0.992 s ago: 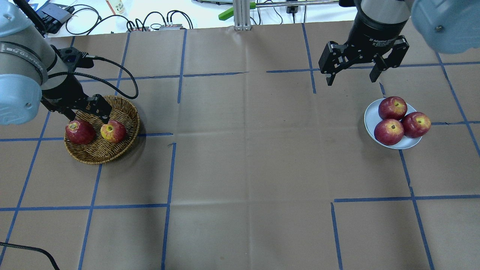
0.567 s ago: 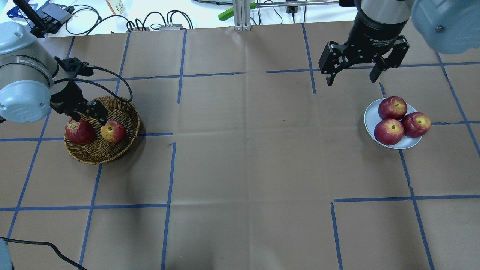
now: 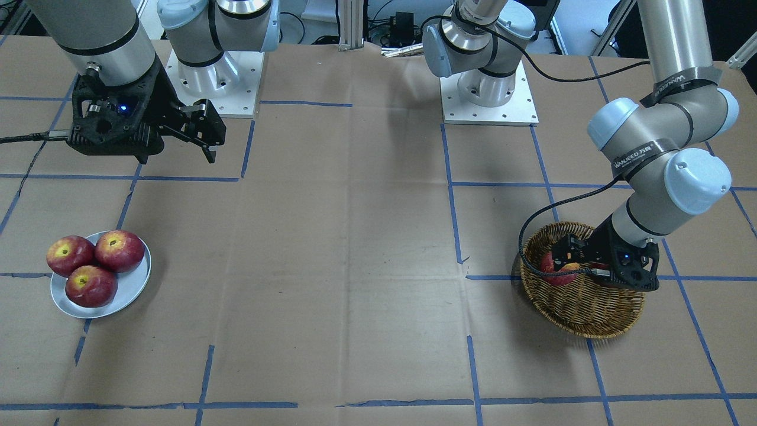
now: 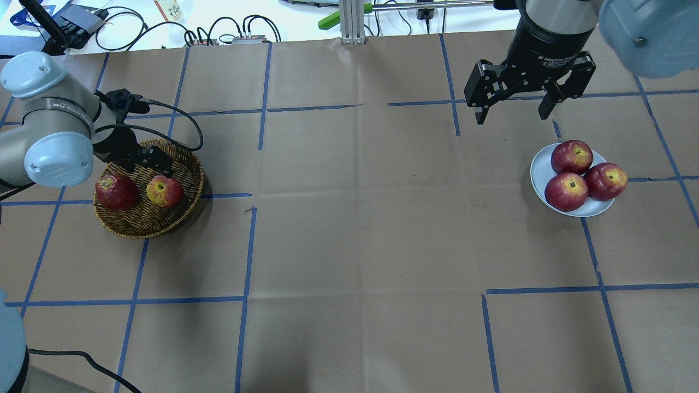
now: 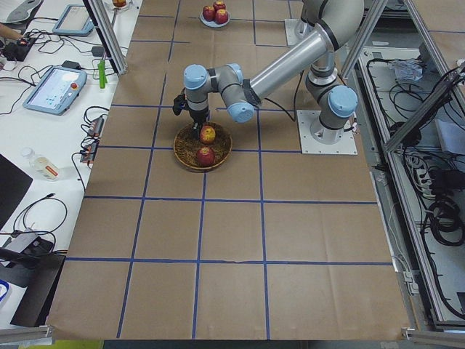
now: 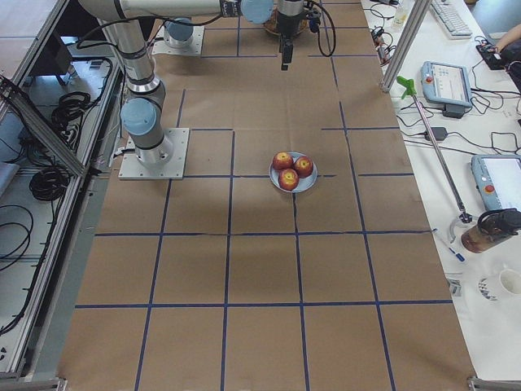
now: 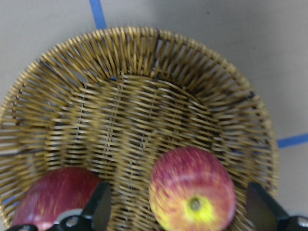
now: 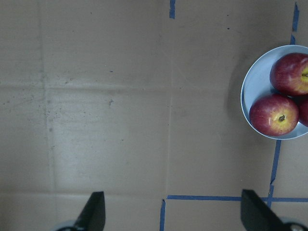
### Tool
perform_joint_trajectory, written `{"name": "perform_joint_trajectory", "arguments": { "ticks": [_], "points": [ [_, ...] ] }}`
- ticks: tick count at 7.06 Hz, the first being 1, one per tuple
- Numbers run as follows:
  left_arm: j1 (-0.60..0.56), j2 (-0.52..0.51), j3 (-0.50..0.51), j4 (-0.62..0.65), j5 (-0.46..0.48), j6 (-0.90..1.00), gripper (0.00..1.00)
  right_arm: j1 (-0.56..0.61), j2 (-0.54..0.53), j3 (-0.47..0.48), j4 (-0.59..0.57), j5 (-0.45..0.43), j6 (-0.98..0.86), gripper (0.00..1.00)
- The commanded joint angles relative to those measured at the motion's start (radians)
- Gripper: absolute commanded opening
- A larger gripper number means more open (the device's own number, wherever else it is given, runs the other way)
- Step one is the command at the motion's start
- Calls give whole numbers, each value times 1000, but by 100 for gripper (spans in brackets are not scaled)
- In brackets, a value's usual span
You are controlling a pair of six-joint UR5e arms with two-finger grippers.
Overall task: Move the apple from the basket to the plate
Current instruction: 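Close the left gripper on the yellow-red apple in the basket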
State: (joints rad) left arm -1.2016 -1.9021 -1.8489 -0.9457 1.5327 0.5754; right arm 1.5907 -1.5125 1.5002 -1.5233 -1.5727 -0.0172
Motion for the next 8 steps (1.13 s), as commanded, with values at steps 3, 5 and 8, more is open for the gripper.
{"name": "perform_joint_trajectory", "arguments": {
  "ticks": [3, 5, 8],
  "points": [
    [-7, -17, -19, 2, -2, -9, 99, 0, 0, 0, 0, -1, -1, 100],
    [-7, -20, -75, 19, 3, -9, 99, 0, 0, 0, 0, -1, 0, 100],
    [-6, -26, -64, 19, 0, -14, 56, 0, 0, 0, 0, -3, -1, 100]
  ]
}}
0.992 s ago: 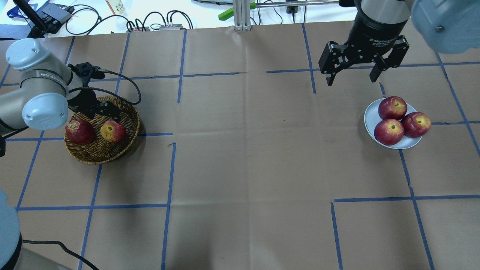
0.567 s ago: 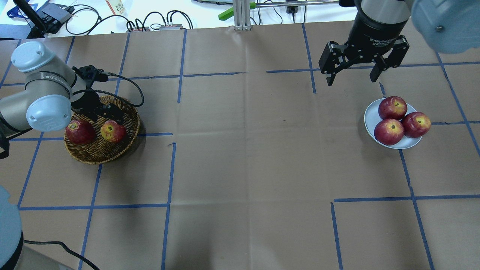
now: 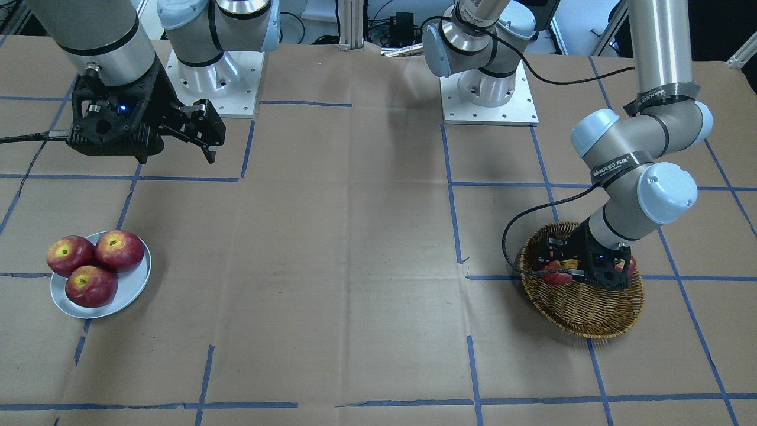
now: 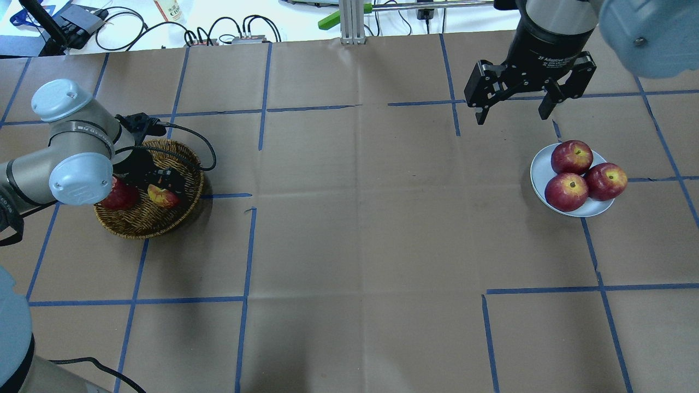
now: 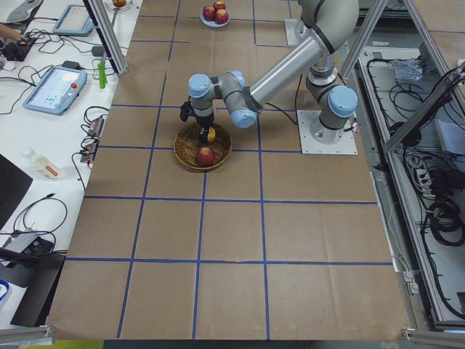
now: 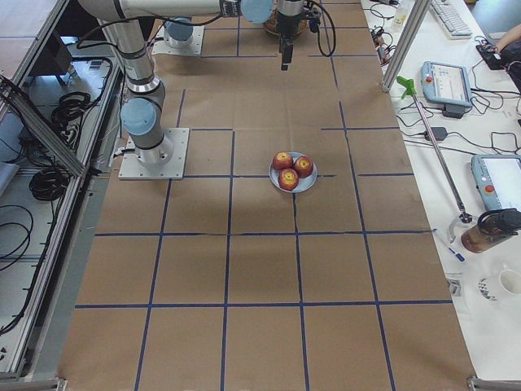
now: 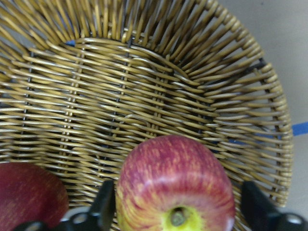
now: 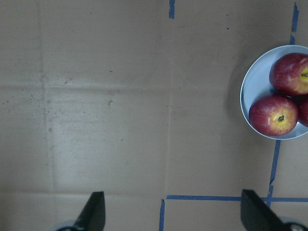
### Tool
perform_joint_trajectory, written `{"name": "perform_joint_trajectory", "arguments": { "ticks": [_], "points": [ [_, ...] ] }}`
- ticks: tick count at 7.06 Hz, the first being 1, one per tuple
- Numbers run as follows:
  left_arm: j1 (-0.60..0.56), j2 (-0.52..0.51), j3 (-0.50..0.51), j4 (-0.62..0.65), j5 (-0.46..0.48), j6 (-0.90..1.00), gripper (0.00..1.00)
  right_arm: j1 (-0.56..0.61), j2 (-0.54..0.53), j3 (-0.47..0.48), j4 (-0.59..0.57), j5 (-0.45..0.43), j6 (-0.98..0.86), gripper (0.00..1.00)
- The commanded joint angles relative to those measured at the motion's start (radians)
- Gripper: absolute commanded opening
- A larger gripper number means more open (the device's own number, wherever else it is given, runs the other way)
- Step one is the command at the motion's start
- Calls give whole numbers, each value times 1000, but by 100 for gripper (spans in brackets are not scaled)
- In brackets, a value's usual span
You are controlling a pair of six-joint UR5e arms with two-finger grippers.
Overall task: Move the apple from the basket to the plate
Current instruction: 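Close the left gripper on the yellow-red apple in the basket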
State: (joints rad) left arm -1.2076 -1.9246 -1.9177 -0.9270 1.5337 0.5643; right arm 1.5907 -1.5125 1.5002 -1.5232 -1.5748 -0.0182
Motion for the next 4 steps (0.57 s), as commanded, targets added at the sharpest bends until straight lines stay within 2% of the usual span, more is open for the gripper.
{"name": "perform_joint_trajectory", "arguments": {
  "ticks": [1, 2, 4],
  "points": [
    [0, -4, 8, 0, -1, -30, 35, 0, 0, 0, 0, 1, 0, 100],
    [0, -2, 11, 3, -1, -58, 31, 0, 0, 0, 0, 1, 0, 100],
    [-33, 44, 50, -9, -6, -150, 32, 0, 0, 0, 0, 1, 0, 100]
  ]
}}
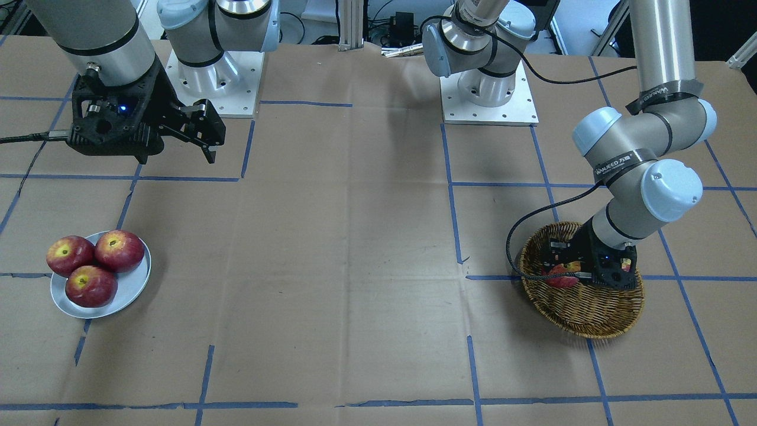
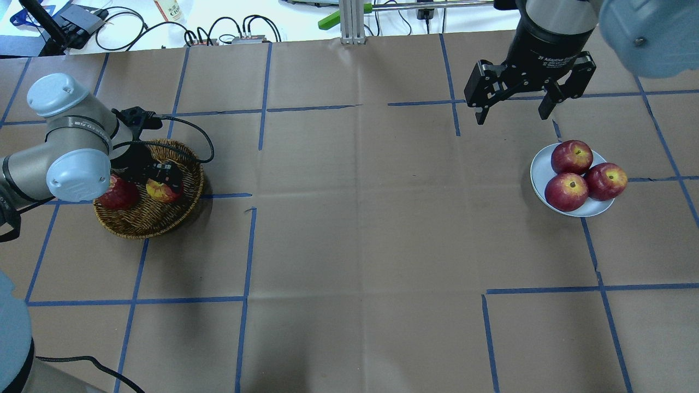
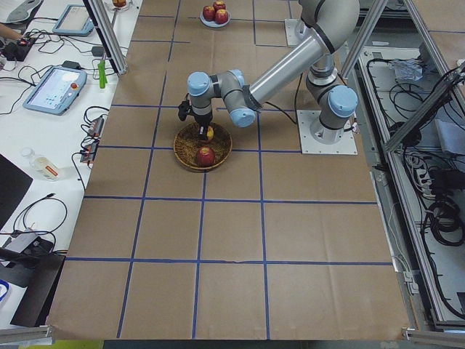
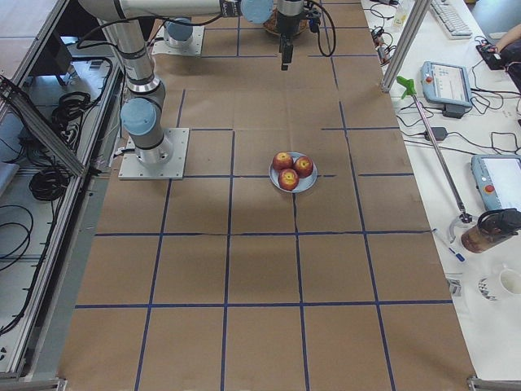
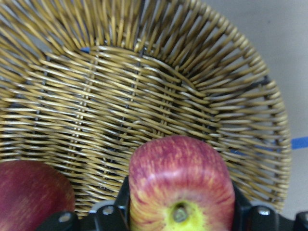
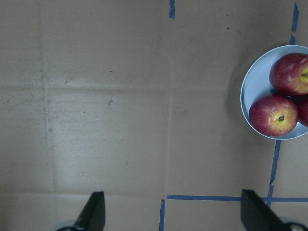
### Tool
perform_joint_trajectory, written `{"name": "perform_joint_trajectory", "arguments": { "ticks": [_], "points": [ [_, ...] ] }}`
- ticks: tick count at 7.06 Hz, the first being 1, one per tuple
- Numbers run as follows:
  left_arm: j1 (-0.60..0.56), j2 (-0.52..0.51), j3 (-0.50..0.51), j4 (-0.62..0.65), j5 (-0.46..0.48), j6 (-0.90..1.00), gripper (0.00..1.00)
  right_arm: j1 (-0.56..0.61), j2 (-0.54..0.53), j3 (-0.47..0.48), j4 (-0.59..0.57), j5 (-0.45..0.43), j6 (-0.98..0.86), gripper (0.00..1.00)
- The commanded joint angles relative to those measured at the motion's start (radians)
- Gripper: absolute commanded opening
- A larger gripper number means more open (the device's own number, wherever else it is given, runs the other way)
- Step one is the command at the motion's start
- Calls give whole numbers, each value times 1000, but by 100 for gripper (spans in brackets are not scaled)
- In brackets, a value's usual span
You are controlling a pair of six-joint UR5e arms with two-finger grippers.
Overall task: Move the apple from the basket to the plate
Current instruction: 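Close the left gripper on the yellow-red apple in the basket, then lift the apple with the left gripper and carry it toward the table center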
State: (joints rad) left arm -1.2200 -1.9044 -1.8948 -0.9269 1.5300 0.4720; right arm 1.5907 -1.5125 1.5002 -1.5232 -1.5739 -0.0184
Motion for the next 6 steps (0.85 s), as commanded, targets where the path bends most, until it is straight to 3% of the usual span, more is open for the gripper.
{"name": "perform_joint_trajectory", "arguments": {
  "ticks": [1, 4, 6],
  "points": [
    [-88, 53, 46, -42, -4, -119, 33, 0, 0, 0, 0, 0, 0, 100],
    [-370, 65, 95, -76, -13, -472, 33, 0, 0, 0, 0, 0, 0, 100],
    [-574, -32, 152, -61, -13, -687, 33, 0, 0, 0, 0, 0, 0, 100]
  ]
}}
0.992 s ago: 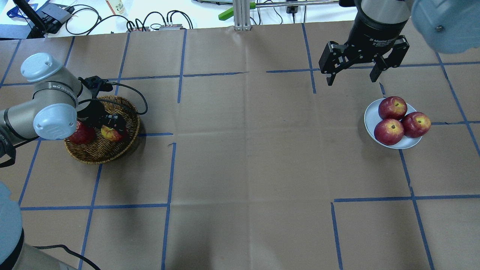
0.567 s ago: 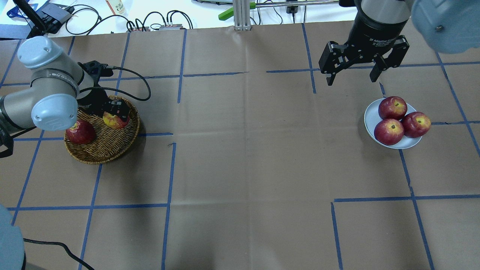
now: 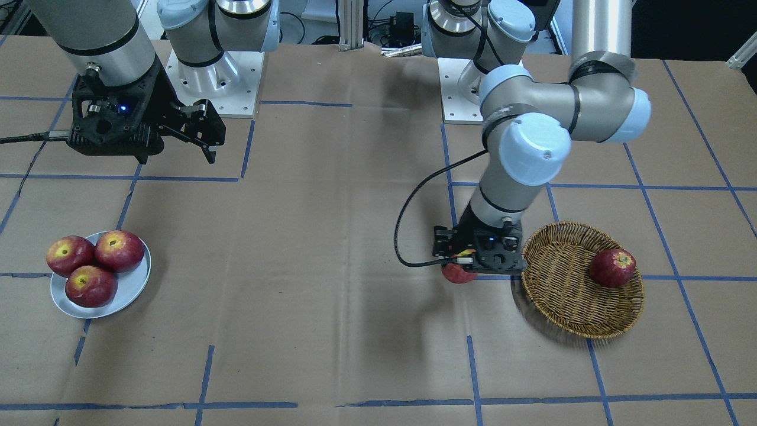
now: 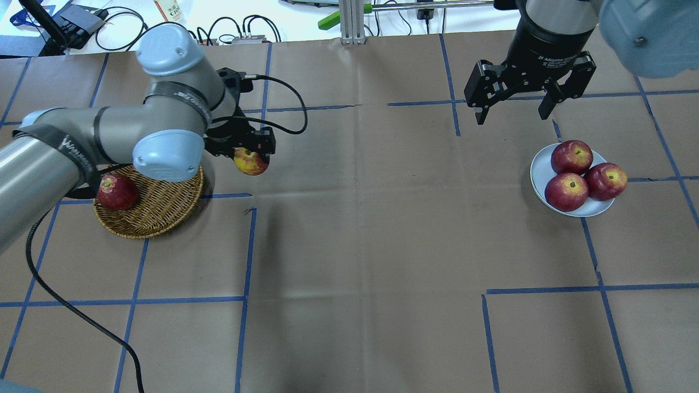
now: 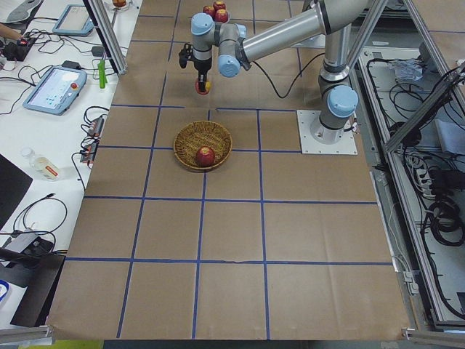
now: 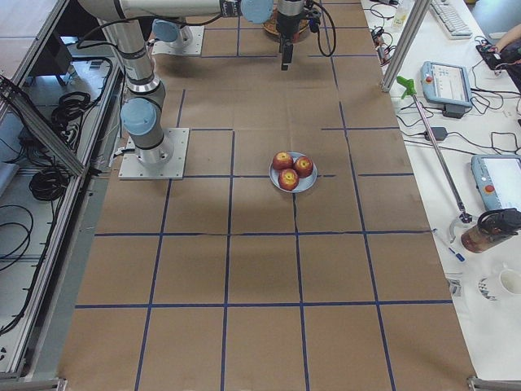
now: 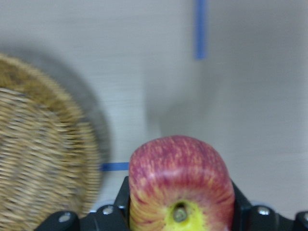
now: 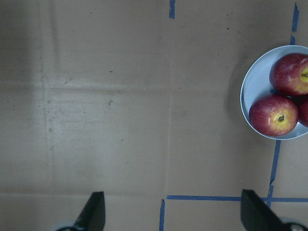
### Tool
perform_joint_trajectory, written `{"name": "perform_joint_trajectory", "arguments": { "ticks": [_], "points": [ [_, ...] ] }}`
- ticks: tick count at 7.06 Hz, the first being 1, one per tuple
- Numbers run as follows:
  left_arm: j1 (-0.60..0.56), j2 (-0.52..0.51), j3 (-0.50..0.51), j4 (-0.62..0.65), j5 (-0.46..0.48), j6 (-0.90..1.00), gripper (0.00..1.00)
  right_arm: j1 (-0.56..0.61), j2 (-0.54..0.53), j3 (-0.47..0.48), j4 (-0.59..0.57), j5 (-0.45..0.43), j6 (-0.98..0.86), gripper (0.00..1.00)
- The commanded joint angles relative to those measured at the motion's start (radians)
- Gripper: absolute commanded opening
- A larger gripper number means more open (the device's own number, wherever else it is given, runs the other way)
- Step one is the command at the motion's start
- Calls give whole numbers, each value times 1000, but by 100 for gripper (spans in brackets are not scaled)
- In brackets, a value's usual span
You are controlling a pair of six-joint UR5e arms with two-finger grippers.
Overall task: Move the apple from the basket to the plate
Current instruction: 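Lift the apple with the left gripper and carry it toward the table center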
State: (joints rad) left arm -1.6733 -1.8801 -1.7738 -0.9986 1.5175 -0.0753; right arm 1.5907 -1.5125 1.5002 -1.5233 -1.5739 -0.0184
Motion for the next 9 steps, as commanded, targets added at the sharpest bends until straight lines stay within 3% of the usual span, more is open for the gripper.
{"name": "perform_joint_trajectory", "arguments": {
  "ticks": [1, 3, 9],
  "points": [
    [-188, -109, 78, 14, 1, -202, 33, 0, 0, 0, 0, 0, 0, 100],
    [-239, -184, 164, -3, 12, -245, 33, -1, 0, 0, 0, 0, 0, 100],
    [-258, -258, 174, 14, 4, -255, 37, 0, 0, 0, 0, 0, 0, 100]
  ]
}}
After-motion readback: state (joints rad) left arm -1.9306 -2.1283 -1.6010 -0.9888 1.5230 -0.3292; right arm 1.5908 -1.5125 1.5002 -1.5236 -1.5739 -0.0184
